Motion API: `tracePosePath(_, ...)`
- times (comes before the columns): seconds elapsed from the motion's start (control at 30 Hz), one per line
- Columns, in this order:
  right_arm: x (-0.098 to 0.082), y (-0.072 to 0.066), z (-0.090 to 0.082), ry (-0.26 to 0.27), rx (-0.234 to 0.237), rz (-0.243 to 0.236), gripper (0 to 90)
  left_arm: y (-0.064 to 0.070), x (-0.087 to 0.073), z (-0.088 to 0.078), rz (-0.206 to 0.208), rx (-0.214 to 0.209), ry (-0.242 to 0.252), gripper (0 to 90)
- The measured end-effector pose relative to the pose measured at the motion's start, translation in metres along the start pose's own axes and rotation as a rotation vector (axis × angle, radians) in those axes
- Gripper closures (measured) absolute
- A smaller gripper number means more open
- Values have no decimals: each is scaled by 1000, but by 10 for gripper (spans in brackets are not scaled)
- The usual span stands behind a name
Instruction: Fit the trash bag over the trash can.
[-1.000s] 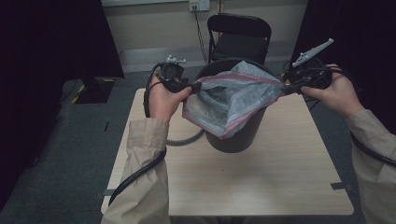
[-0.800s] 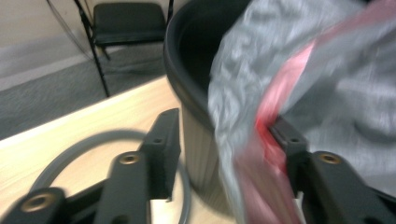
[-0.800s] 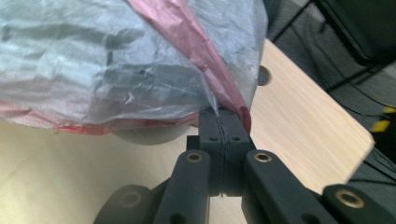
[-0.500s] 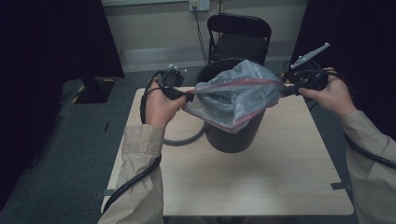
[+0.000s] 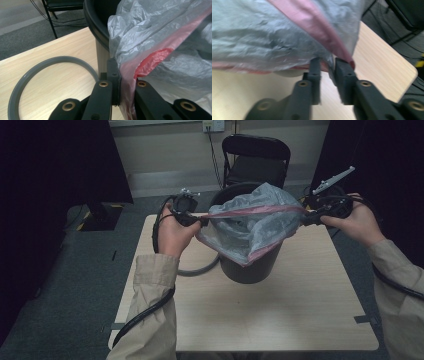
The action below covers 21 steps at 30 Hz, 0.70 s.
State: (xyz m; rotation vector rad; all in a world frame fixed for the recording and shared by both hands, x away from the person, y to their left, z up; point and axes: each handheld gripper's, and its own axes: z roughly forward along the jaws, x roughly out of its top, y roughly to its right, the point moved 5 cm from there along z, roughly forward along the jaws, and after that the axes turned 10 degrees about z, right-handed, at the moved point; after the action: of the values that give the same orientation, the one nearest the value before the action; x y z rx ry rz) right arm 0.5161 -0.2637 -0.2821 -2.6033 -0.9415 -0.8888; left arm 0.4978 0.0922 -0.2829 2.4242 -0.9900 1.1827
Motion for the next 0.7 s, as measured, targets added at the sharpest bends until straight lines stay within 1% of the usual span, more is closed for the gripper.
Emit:
tracePosePath(0.03,1,-2,-3,3,-3,-8,615,1,1,0,-4,-3,8,892)
tracePosePath(0.1,2,-7,-9,-4,14,-23,561,2,3,-1,0,-2,10,892)
tracePosePath(0.13,4,-9,-13,11,18,-25,529,3,3,-1,-7,-2,10,892)
tracePosePath(0.17,7,-11,-18,32,28,-18,469,3,4,-2,-6,-3,12,892)
tracePosePath(0.23,10,-14,-23,60,60,-6,442,3,5,-3,-18,-12,23,892)
tracePosePath(0.3,15,-18,-29,99,85,4,341,4,7,-4,-11,-5,25,892)
tracePosePath(0.33,18,-22,-31,115,107,0,327,5,8,-5,-9,-8,31,892)
tracePosePath(0.37,19,-25,-31,117,128,-11,325,6,9,-5,-9,-9,34,892)
tracePosePath(0.43,23,-32,-30,118,130,-37,292,7,11,-5,-5,-8,34,891)
tracePosePath(0.47,24,-35,-28,111,137,-46,292,8,11,-5,-7,-7,34,891)
tracePosePath(0.53,26,-42,-23,96,132,-69,296,8,12,-5,-3,-2,34,891)
tracePosePath(0.6,25,-46,-17,74,112,-91,322,8,12,-5,-1,-1,36,892)
tracePosePath(0.63,25,-47,-16,64,139,-86,355,8,12,-5,-3,-3,39,891)
tracePosePath(0.67,25,-47,-16,65,157,-78,413,7,12,-5,0,-5,40,890)
tracePosePath(0.7,25,-46,-17,77,145,-86,492,8,12,-5,-3,-4,43,890)
